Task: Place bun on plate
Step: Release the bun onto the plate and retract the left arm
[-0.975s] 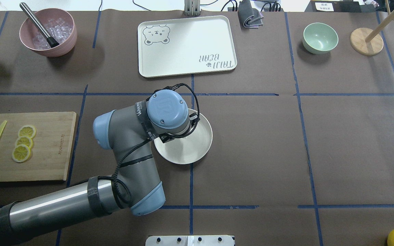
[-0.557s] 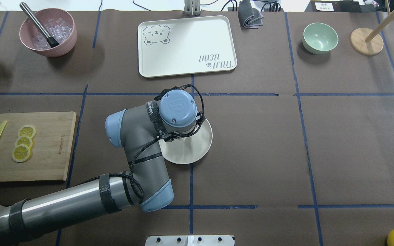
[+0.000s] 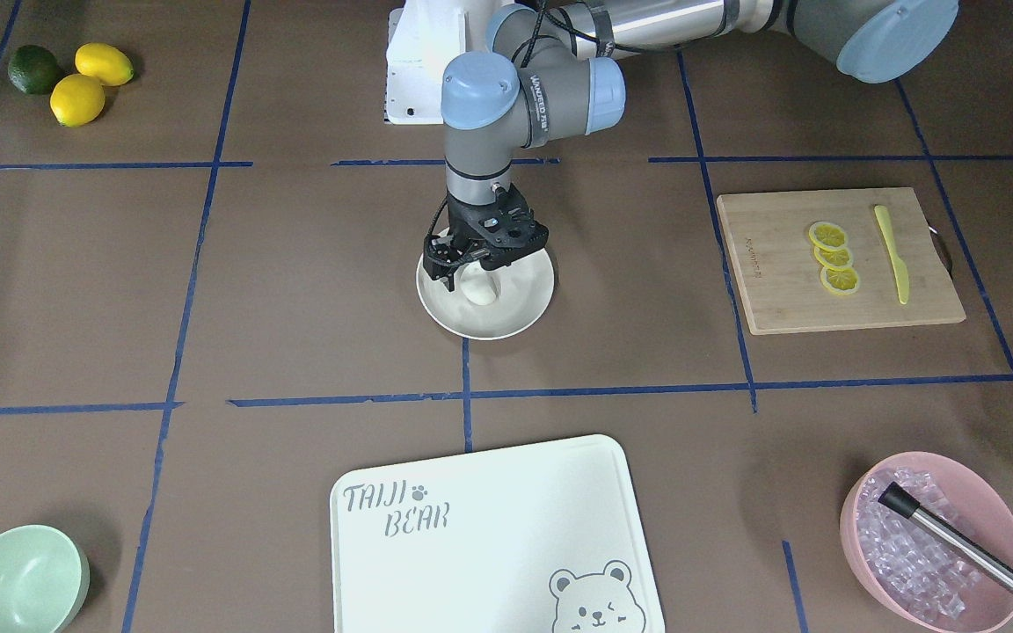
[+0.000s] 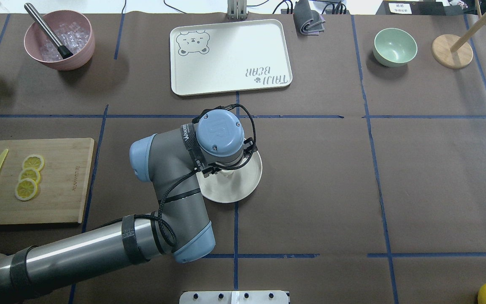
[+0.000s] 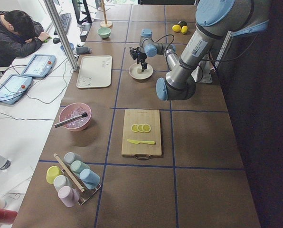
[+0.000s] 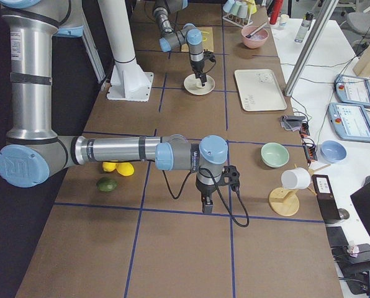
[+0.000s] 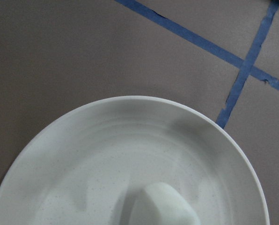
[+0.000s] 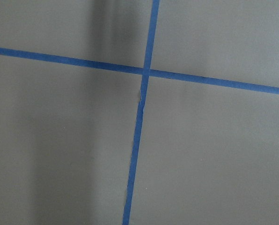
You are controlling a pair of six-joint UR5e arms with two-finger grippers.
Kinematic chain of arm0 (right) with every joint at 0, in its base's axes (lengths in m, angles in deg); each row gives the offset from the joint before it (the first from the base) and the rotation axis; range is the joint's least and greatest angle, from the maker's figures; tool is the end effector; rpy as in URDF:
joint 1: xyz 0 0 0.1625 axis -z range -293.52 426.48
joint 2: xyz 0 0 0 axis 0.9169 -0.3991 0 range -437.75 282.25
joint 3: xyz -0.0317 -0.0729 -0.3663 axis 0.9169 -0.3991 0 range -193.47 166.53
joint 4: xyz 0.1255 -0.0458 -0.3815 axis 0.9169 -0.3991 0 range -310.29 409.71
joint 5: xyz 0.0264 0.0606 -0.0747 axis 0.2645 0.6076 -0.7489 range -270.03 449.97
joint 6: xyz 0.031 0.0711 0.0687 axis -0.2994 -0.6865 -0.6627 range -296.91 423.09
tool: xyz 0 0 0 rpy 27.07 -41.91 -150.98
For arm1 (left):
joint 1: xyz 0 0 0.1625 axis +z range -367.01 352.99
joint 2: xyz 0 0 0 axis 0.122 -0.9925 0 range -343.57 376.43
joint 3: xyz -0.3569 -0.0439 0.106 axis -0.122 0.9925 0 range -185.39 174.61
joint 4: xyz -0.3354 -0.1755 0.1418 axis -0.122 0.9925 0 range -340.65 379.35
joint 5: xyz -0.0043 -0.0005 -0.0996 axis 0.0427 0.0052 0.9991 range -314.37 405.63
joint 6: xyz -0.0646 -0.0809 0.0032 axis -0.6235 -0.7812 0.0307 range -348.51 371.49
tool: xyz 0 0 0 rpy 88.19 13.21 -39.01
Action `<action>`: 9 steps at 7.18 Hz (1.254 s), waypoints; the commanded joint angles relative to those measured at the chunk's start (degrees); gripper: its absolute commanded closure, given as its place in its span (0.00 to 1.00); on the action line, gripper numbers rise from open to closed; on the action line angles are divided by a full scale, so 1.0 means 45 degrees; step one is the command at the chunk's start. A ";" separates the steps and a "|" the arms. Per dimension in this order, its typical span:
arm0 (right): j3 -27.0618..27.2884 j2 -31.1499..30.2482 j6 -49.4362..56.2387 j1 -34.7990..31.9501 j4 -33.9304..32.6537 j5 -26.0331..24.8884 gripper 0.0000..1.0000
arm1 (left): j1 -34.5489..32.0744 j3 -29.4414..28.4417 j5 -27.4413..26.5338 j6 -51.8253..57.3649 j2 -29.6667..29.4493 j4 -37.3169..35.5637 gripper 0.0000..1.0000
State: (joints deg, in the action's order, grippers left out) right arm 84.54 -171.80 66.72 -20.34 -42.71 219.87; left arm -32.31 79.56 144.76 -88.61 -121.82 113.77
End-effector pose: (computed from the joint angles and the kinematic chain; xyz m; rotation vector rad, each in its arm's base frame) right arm 0.0415 -0.4590 0.5869 0.0285 -0.6967 -0.1233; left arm 0.5834 -0.4051 0.1462 -0.0396 0.8517 -0.5143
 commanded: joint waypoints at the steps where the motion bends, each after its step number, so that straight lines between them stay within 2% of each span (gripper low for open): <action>1: -0.0001 0.0002 -0.0007 -0.0004 0.0010 0.0000 0.00 | -0.0313 0.1599 0.1283 0.1706 0.0795 -0.1109 0.01; 3: -0.0001 -0.0017 0.0032 0.0016 0.0010 0.0000 0.00 | -0.1345 0.4972 0.2401 0.5563 0.3249 -0.3428 0.01; 4: -0.0001 -0.0017 0.0051 -0.0004 -0.0009 0.0000 0.00 | -0.1893 0.6420 0.2424 0.8080 0.4326 -0.4486 0.01; 5: -0.0021 -0.0017 0.0110 -0.0004 -0.0009 0.0000 0.00 | -0.2942 0.7054 0.2502 1.0638 0.5593 -0.4787 0.00; 7: -0.0021 -0.0017 0.0129 -0.0004 -0.0009 0.0020 0.00 | -0.5322 0.7138 0.4037 1.4665 0.7354 -0.4771 0.00; 9: -0.0021 -0.0017 0.0149 -0.0004 -0.0009 0.0058 0.00 | -0.7978 0.7100 0.4259 1.9022 0.9153 -0.4809 0.00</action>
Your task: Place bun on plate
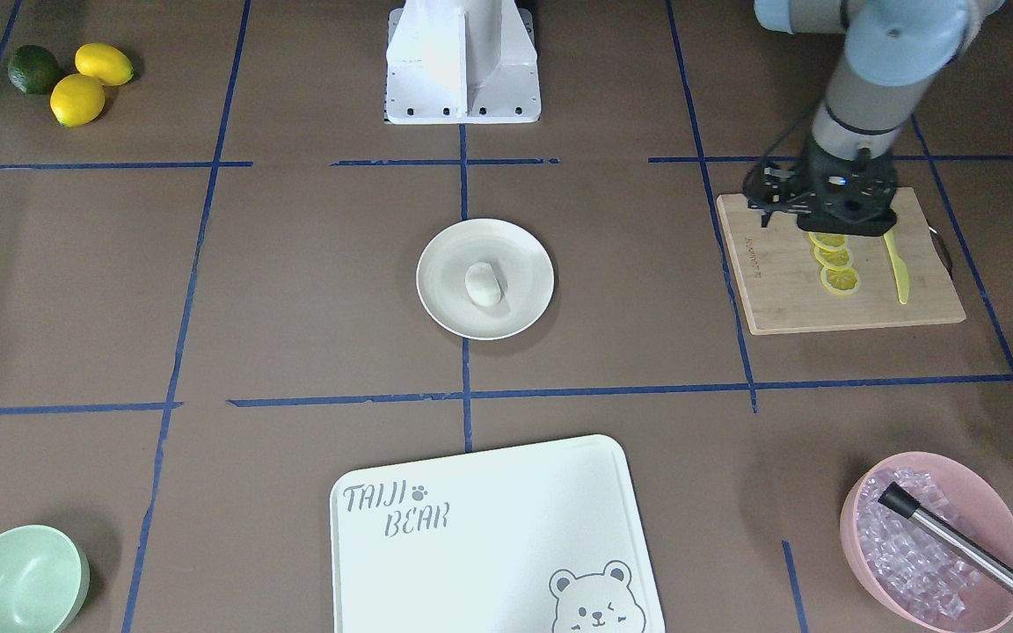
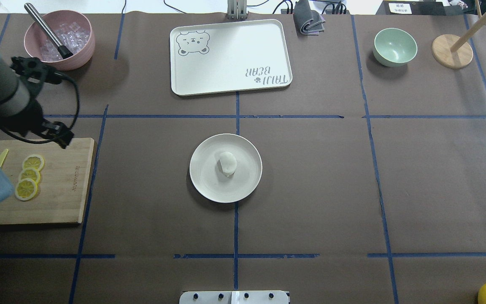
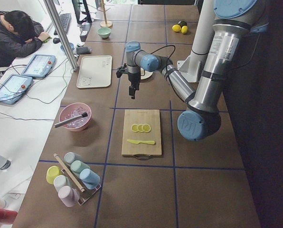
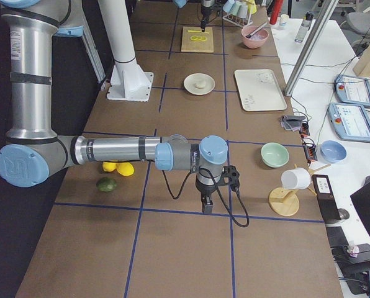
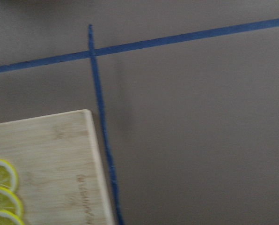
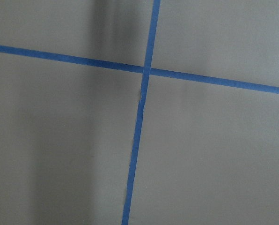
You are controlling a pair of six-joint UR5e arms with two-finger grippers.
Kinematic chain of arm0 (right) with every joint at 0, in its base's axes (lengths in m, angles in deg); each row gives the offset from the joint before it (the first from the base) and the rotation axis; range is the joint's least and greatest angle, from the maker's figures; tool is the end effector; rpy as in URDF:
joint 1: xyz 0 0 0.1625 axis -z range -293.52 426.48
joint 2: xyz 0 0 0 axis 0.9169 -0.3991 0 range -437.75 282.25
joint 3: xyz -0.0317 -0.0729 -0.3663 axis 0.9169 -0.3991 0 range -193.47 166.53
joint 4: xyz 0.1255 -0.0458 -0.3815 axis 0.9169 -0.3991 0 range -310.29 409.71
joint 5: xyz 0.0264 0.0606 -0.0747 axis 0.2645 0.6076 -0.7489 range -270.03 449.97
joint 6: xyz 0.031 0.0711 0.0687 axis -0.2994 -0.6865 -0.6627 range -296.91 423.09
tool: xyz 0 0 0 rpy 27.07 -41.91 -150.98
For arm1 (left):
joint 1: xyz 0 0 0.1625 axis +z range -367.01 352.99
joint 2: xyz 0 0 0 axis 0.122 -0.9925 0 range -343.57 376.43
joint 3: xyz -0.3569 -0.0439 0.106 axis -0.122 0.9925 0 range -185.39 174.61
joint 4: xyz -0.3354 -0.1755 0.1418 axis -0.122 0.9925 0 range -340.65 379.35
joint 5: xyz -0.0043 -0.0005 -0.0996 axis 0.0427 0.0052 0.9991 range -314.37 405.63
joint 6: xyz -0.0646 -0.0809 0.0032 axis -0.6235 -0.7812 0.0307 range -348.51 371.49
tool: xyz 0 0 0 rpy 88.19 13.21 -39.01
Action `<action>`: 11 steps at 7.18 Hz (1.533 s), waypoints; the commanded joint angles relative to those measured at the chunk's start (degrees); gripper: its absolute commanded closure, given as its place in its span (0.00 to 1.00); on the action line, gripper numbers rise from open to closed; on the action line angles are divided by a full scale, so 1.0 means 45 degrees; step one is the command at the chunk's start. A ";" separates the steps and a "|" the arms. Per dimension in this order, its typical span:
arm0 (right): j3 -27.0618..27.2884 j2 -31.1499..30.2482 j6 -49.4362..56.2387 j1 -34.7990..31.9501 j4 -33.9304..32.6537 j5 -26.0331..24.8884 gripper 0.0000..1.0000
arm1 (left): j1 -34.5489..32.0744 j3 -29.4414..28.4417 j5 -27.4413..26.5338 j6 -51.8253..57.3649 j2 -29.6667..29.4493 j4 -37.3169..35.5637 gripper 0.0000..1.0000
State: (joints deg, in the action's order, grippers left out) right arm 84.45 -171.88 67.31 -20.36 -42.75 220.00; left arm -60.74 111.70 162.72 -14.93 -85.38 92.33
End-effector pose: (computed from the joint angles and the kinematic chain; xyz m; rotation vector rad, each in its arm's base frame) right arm 0.0415 -0.4583 0.5882 0.0287 -0.6989 -0.1316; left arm 0.2267 -0.4545 0.3383 0.0772 0.5952 0.2570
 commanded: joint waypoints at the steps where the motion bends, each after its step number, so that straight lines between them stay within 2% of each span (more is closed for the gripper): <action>1: -0.0001 -0.0039 0.0018 0.0000 0.0000 0.0050 0.00 | -0.2795 -0.0352 0.1352 0.3714 0.1991 -0.0006 0.00; 3: -0.0040 -0.0039 0.0018 0.0000 0.0000 0.0031 0.00 | -0.5528 -0.2141 0.2938 0.3841 0.2390 0.0091 0.00; 4: -0.0020 -0.0039 0.0018 0.0000 0.0000 0.0031 0.00 | -0.6295 -0.2906 0.3487 0.4151 0.2527 0.0130 0.00; 6: -0.0020 -0.0039 0.0018 0.0000 0.0020 0.0031 0.00 | -0.6945 -0.3090 0.3512 0.6001 0.2975 0.0170 0.00; 8: -0.0001 -0.0097 0.0018 0.0000 0.0020 0.0031 0.00 | -0.7102 -0.3129 0.3996 0.6341 0.3386 0.0170 0.00; 11: 0.0019 -0.0195 0.0018 0.0000 0.0020 0.0031 0.00 | -0.7669 -0.3148 0.4078 0.6400 0.3544 0.0267 0.00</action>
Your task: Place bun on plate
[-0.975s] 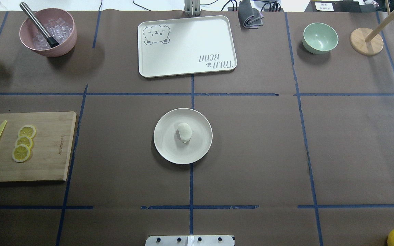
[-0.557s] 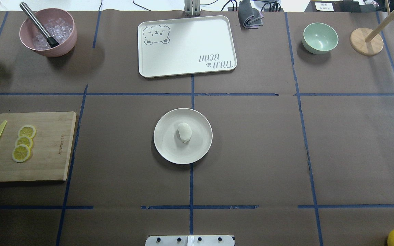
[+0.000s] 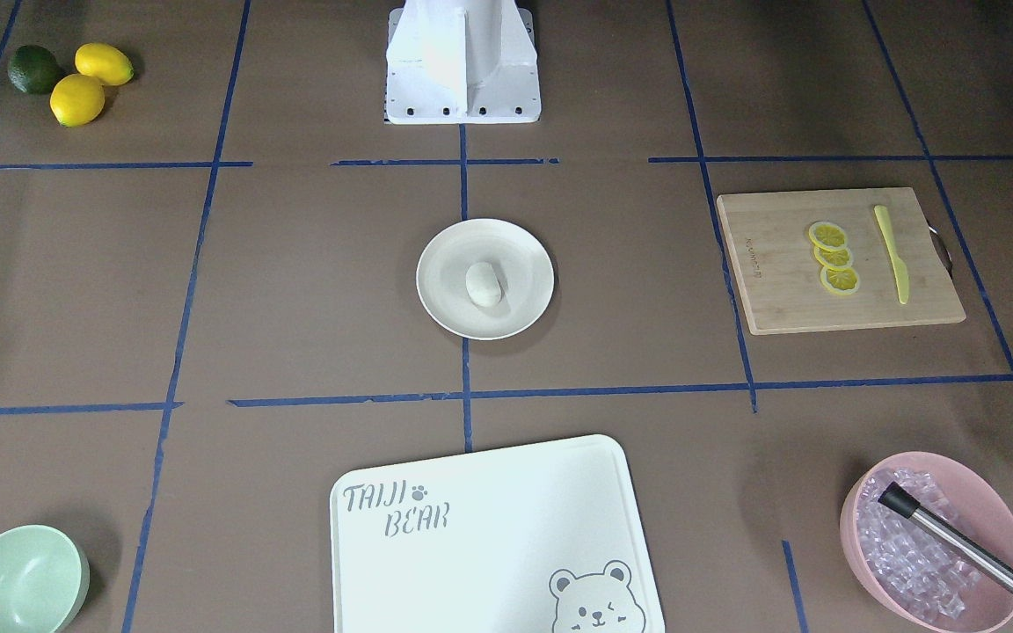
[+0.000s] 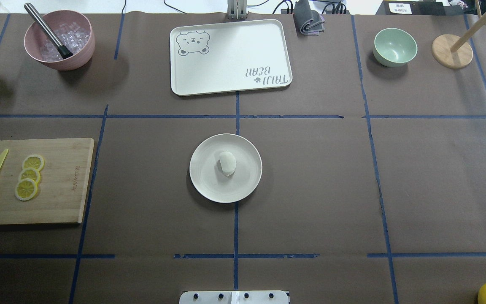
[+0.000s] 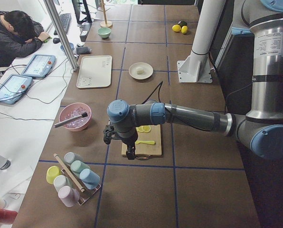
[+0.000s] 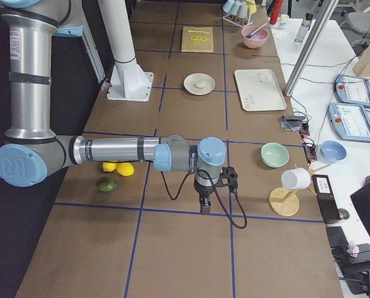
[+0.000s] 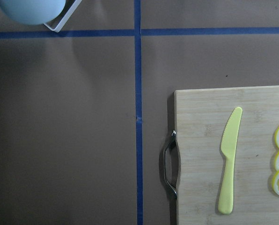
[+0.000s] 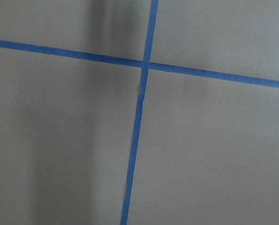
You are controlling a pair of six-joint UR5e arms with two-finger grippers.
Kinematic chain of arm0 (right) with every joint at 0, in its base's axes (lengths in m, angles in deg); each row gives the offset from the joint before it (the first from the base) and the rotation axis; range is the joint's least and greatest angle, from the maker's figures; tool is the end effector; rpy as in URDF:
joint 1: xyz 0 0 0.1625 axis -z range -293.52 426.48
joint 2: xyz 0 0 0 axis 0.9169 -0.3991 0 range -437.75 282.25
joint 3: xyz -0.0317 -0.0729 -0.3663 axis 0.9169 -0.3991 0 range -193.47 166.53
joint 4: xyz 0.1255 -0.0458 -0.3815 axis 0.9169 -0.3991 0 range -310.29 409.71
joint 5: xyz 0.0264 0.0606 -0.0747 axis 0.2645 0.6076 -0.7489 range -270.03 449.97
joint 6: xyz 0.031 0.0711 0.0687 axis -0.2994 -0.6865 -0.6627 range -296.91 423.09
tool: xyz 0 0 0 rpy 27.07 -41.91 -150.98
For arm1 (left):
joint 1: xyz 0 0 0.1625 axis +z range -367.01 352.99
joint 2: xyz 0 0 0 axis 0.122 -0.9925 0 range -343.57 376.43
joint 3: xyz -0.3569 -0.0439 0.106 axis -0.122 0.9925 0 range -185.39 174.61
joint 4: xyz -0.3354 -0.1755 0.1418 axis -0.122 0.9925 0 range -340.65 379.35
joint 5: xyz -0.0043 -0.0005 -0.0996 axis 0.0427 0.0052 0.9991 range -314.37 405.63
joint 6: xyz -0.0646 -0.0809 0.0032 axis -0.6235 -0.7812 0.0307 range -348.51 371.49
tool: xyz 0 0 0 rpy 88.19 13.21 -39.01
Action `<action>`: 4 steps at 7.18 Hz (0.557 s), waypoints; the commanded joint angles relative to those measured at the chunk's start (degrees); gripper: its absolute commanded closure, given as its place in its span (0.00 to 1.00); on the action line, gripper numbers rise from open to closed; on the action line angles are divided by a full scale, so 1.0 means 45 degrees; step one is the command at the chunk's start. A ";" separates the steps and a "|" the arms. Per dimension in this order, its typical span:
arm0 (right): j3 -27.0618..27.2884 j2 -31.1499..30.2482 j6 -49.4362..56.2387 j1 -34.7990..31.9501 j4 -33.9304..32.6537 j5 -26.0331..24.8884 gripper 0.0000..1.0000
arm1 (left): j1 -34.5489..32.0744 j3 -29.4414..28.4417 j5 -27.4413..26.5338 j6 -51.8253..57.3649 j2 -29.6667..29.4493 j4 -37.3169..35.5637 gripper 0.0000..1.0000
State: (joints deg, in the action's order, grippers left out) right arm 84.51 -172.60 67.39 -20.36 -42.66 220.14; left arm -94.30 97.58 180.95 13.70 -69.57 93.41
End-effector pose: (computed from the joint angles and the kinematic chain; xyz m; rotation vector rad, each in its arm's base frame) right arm 0.0416 -0.4531 0.5930 0.0197 -0.7014 -0.1294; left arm -0.0387 -0.4432 0.5614 -0.1188 0.7894 0.0331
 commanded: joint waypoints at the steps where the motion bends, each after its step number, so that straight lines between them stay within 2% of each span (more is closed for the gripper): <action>1: 0.0005 -0.0073 0.0000 0.0000 0.0000 0.0000 0.00 | -0.0405 -0.0068 0.0006 0.0578 0.0049 0.0221 0.00; 2: -0.0014 -0.0074 0.0000 0.0019 0.0000 0.0000 0.00 | -0.0697 -0.0417 0.0006 0.1512 0.0050 0.0378 0.00; 4: 0.0005 -0.0074 0.0000 0.0019 0.0000 0.0000 0.00 | -0.0759 -0.0440 -0.0033 0.1521 0.0011 0.0496 0.00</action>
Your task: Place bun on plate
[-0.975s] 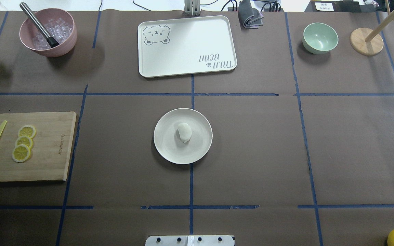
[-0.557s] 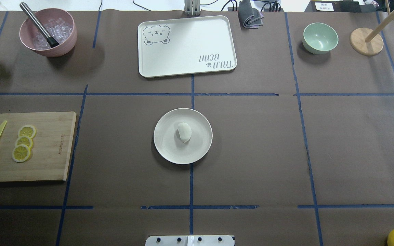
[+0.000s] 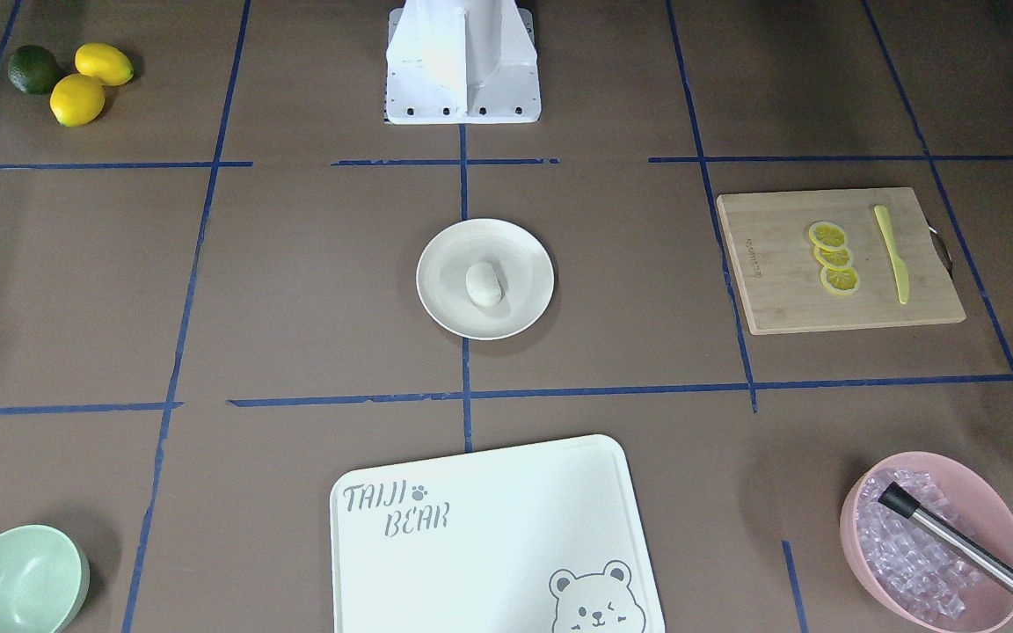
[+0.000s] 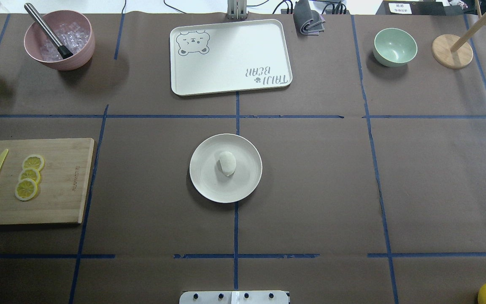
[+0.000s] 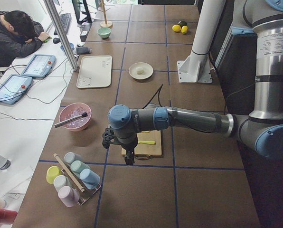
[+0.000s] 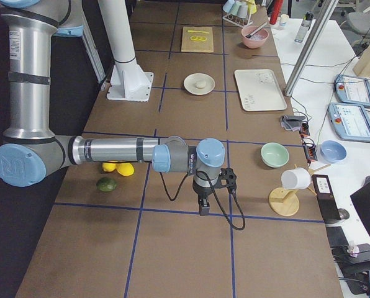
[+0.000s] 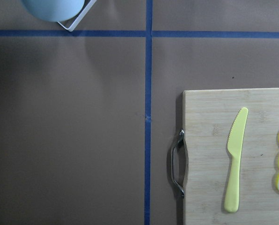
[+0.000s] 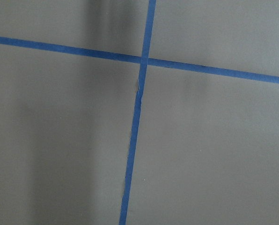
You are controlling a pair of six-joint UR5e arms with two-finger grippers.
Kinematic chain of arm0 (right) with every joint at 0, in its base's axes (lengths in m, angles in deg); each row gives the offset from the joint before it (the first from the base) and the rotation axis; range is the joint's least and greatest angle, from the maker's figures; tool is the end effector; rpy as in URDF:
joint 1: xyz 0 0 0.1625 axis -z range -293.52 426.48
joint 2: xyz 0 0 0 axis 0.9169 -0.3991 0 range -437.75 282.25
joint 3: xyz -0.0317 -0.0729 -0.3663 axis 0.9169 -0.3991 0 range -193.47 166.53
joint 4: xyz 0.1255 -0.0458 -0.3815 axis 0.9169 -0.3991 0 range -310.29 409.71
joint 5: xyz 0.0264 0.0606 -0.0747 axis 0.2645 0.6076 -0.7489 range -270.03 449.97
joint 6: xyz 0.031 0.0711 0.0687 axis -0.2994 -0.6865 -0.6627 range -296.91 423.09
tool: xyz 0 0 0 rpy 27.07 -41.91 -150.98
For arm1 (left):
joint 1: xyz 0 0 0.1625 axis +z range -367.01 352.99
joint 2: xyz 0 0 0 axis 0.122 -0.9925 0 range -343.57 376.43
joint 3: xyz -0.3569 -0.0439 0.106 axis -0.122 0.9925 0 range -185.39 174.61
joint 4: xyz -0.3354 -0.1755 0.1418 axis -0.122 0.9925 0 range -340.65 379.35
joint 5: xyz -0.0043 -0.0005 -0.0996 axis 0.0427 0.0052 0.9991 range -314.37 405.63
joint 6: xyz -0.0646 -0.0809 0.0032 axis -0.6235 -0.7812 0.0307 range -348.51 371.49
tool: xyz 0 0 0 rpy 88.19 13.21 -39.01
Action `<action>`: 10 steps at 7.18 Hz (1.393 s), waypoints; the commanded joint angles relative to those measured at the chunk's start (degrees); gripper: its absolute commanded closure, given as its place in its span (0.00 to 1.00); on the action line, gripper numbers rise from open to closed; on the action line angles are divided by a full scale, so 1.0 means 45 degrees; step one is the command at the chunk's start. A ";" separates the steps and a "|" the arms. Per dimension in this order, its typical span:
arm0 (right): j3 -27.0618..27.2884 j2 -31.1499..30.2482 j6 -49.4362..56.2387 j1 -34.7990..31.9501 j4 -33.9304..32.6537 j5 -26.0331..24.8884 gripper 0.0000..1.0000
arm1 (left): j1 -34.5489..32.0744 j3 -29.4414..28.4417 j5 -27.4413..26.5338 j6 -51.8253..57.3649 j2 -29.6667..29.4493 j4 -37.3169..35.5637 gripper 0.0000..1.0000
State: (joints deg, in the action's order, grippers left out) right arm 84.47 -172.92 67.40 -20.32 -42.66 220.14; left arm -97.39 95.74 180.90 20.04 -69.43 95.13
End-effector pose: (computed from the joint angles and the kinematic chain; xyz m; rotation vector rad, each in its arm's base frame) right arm 0.0415 -0.4507 0.5959 0.0134 -0.7015 -0.1281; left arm -0.0626 -0.4410 0.5749 -0.0579 0.7961 0.0851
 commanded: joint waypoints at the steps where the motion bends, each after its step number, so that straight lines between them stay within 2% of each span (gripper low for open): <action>1: 0.0013 -0.0003 0.0000 0.0011 0.0000 0.0000 0.00 | -0.0071 0.0007 -0.0022 0.0093 -0.0001 0.0346 0.00; 3: 0.0013 -0.0003 -0.0020 -0.0008 0.0000 0.0019 0.00 | -0.0051 -0.0401 -0.0061 0.0014 -0.0156 0.0368 0.00; 5: 0.0013 -0.0003 0.0019 0.0011 0.0000 0.0019 0.00 | -0.0051 -0.0847 -0.0041 0.0034 -0.0061 0.1126 0.00; 10: -0.0007 -0.0003 0.0000 -0.0008 -0.0020 0.0137 0.00 | -0.0051 -0.0832 -0.0158 0.0034 -0.0099 0.1130 0.00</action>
State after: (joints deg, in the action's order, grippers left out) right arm 84.45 -172.94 67.36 -20.36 -42.75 220.74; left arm -97.62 92.00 180.23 20.19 -70.14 100.27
